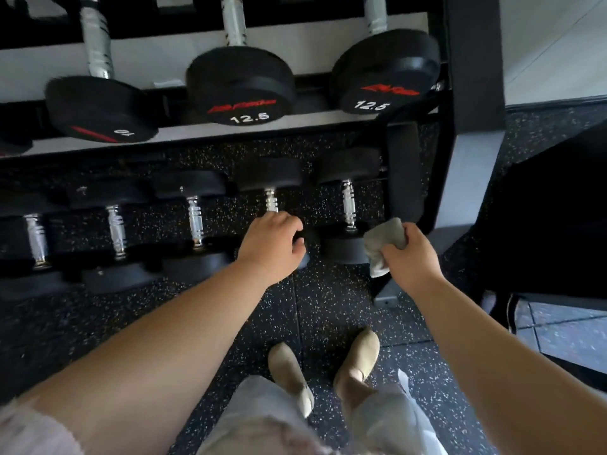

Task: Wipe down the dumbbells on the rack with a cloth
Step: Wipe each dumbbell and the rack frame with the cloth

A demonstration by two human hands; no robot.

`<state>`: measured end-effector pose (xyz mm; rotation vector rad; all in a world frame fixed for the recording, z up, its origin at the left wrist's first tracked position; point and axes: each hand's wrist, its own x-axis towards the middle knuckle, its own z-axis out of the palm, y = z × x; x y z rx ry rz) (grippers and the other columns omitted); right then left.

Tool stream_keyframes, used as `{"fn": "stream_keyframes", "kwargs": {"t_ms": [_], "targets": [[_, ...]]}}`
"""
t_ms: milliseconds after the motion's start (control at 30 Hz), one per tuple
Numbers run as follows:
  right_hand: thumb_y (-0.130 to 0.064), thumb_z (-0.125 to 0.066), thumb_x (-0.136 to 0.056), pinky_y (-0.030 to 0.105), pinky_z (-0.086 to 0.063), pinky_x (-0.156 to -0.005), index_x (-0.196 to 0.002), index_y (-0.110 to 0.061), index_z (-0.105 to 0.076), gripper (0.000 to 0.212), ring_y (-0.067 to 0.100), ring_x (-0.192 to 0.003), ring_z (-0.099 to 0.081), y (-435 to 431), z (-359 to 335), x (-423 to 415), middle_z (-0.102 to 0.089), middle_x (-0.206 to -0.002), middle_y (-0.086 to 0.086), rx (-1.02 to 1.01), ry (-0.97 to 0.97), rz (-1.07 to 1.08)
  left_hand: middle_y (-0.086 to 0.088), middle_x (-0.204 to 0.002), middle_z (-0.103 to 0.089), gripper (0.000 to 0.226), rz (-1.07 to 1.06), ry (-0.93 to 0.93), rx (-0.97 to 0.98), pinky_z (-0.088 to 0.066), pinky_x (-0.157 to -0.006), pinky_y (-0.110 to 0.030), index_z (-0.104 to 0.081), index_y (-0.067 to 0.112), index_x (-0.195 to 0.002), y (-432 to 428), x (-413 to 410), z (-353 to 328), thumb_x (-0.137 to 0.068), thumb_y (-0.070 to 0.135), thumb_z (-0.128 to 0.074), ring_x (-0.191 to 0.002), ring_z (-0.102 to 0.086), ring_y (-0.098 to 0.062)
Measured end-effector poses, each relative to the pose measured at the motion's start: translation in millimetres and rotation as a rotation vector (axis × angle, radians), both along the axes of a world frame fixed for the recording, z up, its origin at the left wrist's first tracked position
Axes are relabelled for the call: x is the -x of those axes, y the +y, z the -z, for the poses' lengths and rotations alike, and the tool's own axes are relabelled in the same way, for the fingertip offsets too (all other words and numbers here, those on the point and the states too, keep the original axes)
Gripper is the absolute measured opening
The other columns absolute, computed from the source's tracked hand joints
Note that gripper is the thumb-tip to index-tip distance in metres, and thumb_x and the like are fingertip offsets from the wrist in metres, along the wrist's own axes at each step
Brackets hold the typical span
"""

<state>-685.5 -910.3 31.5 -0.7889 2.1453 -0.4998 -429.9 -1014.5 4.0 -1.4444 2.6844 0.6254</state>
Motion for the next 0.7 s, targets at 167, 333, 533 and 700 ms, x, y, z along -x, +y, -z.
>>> {"fn": "stream_keyframes", "kwargs": {"t_ms": [167, 333, 533, 700], "targets": [[-0.017, -0.054, -0.096, 0.035, -0.038, -0.111, -0.151, -0.029, -0.044, 0.058, 0.021, -0.135, -0.042, -10.7, 80.1, 1.4, -0.035, -0.158, -0.001, 0.061, 0.05, -0.128, 0.001, -0.107, -0.066, 0.026, -0.01, -0.098, 0.023, -0.049, -0.089, -0.043, -0.066, 0.02, -0.11, -21.8, 12.6, 79.8, -0.097, 0.041, -0.056, -0.103, -0.057, -0.025], [-0.028, -0.052, -0.104, 0.02, -0.024, -0.11, -0.165, -0.028, -0.009, 0.074, 0.009, -0.141, -0.031, 1.9, 135.9, -17.8, -0.032, -0.164, -0.007, 0.228, 0.119, -0.307, 0.0, -0.103, -0.067, 0.041, -0.029, -0.159, 0.081, -0.05, -0.086, -0.045, -0.067, 0.019, -0.107, -19.7, 15.9, 146.2, -0.096, 0.053, -0.047, -0.098, -0.06, -0.027], [-0.041, -0.063, -0.096, 0.042, -0.041, -0.11, -0.146, -0.009, -0.049, 0.061, 0.028, -0.128, -0.046, 9.9, 180.8, 0.9, -0.056, -0.141, 0.006, 0.376, 0.315, -0.199, 0.002, -0.098, -0.069, 0.044, 0.022, -0.189, 0.15, -0.044, -0.084, -0.045, -0.07, 0.02, -0.104, -2.5, 14.4, 176.4, -0.093, 0.055, -0.046, -0.098, -0.059, -0.028], [-0.053, -0.056, -0.097, 0.061, -0.017, -0.122, -0.153, -0.019, -0.047, 0.066, 0.038, -0.152, -0.024, 11.9, 206.2, -13.1, -0.038, -0.161, 0.011, 0.345, 0.554, -0.469, 0.001, -0.095, -0.07, 0.041, 0.008, -0.18, 0.196, -0.043, -0.083, -0.044, -0.072, 0.018, -0.1, -1.8, 13.3, 179.0, -0.089, 0.051, -0.049, -0.099, -0.061, -0.029]]}}
